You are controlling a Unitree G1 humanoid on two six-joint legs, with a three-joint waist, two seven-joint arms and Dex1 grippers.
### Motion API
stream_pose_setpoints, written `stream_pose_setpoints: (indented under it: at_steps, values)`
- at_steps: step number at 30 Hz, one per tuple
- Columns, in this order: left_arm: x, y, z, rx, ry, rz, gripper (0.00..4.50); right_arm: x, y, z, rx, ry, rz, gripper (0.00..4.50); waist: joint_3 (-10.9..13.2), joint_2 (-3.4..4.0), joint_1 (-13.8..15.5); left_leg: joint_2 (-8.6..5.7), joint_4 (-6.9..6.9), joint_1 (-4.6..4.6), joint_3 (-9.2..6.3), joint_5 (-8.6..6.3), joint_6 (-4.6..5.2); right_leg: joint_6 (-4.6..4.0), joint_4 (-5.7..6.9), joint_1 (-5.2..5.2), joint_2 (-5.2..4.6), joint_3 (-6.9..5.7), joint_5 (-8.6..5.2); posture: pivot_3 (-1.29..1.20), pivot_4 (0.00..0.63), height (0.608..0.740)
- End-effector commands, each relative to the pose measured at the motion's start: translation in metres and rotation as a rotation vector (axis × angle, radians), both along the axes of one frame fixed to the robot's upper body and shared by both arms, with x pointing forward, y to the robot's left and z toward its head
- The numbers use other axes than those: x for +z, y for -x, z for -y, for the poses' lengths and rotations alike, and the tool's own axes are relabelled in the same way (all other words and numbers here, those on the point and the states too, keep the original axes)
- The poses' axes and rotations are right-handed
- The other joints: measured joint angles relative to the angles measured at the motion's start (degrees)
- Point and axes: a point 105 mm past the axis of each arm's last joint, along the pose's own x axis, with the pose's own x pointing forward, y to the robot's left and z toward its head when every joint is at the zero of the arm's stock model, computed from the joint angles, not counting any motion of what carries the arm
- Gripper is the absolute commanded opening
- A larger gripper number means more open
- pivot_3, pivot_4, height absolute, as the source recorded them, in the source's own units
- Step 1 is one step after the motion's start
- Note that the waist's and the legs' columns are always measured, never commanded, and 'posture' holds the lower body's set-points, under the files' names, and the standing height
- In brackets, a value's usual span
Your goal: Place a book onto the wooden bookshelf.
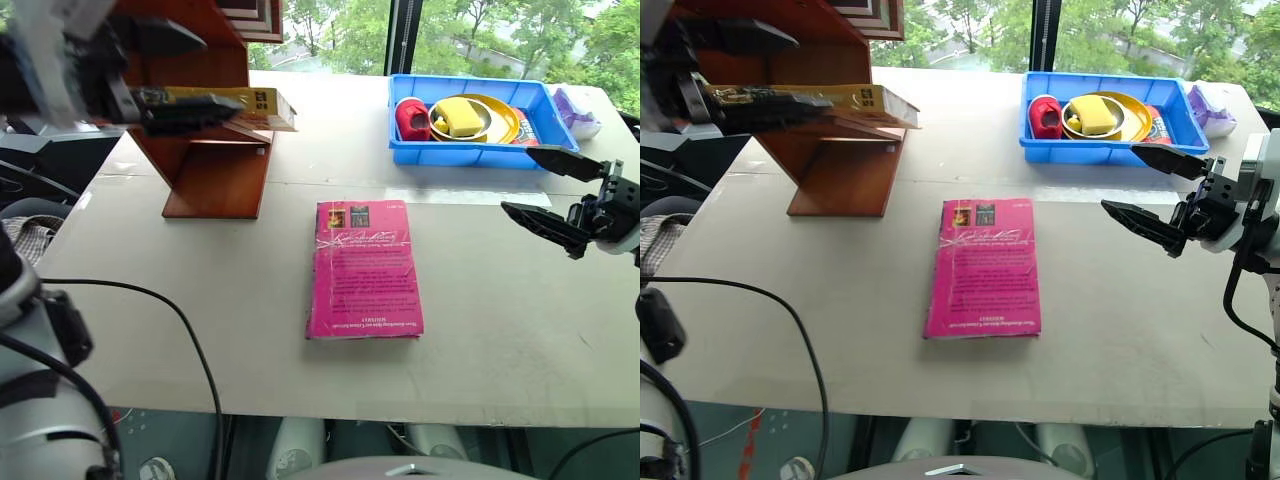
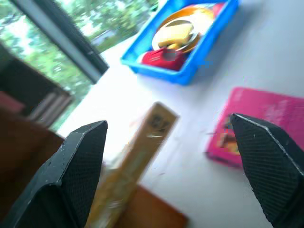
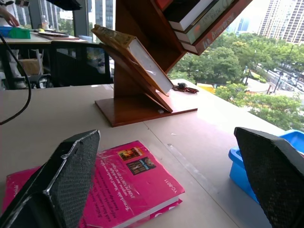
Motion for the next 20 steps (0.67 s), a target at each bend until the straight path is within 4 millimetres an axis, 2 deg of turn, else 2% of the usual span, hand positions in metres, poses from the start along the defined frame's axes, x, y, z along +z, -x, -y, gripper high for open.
stream_pose_setpoints:
  at_steps: [1,3,4,5,7,9,11,15,20]
  values:
    - [-0.029,0.023,0.020,-0.067,0.130,-0.120,4.26,0.009,0.008,0.000,-0.007,0.028,0.026,4.50,0.0,-0.04,0.4,0.00,0.13,-0.02,-0.11,0.00,0.00,0.00,0.04,0.08,0.04,-0.09,0.00,0.00,0.150,0.740]
    - [-0.055,0.026,0.027,-0.064,0.165,-0.170,4.26,0.007,0.009,0.002,-0.017,0.037,0.011,4.50,0.0,-0.03,0.4,-0.02,0.20,0.13,-0.17,-0.01,0.02,0.00,0.06,0.27,0.05,-0.13,0.01,0.00,0.150,0.740]
    - [-0.077,0.024,0.024,-0.026,0.195,-0.211,4.26,0.004,0.010,0.004,-0.030,0.044,-0.002,4.50,0.0,-0.03,0.4,-0.03,0.21,0.31,-0.19,-0.12,0.20,0.00,0.04,0.45,0.06,-0.13,0.01,0.00,0.150,0.740]
    - [-0.099,0.024,0.020,0.021,0.213,-0.248,4.26,0.000,0.010,0.008,-0.050,0.053,-0.020,4.50,-0.1,0.12,0.2,-0.02,0.18,0.55,-0.22,-0.13,0.22,0.00,-0.01,0.69,0.07,-0.15,0.01,0.00,0.150,0.740]
    - [-0.132,0.025,0.009,0.115,0.206,-0.285,4.26,-0.011,0.011,0.016,-0.092,0.091,-0.056,4.50,0.0,-0.11,-0.1,-0.12,-0.11,1.29,-0.15,-0.15,0.23,-0.03,-0.09,1.27,0.02,0.12,-0.02,0.00,0.150,0.740]
    - [-0.156,0.029,-0.002,0.188,0.210,-0.308,4.26,-0.030,0.015,0.029,-0.152,0.159,-0.113,4.50,0.0,-0.25,0.1,-0.04,-0.21,1.41,-0.27,-0.16,0.23,-0.10,-0.10,1.35,0.08,0.07,-0.04,0.00,0.150,0.740]
    - [-0.169,0.032,-0.011,0.232,0.209,-0.309,4.26,-0.043,0.018,0.039,-0.200,0.198,-0.149,4.50,0.0,-0.25,0.6,-0.05,-0.23,1.52,-0.44,-0.16,0.23,-0.15,-0.14,1.52,0.03,0.05,-0.07,0.00,0.150,0.740]
    - [-0.203,0.037,-0.040,0.325,0.183,-0.357,4.26,-0.076,0.032,0.065,-0.310,0.289,-0.258,4.50,-0.1,-0.13,0.9,-0.13,-0.25,1.92,-0.46,-0.18,0.25,-0.38,-0.27,2.02,-0.17,-0.02,-0.21,0.00,0.150,0.740]
    - [-0.218,0.036,-0.051,0.344,0.175,-0.372,4.26,-0.091,0.041,0.078,-0.351,0.327,-0.312,4.50,-0.1,-0.15,0.7,-0.15,-0.19,1.95,-0.40,-0.17,0.26,-0.37,-0.29,2.02,-0.49,-0.09,-0.20,0.00,0.150,0.740]
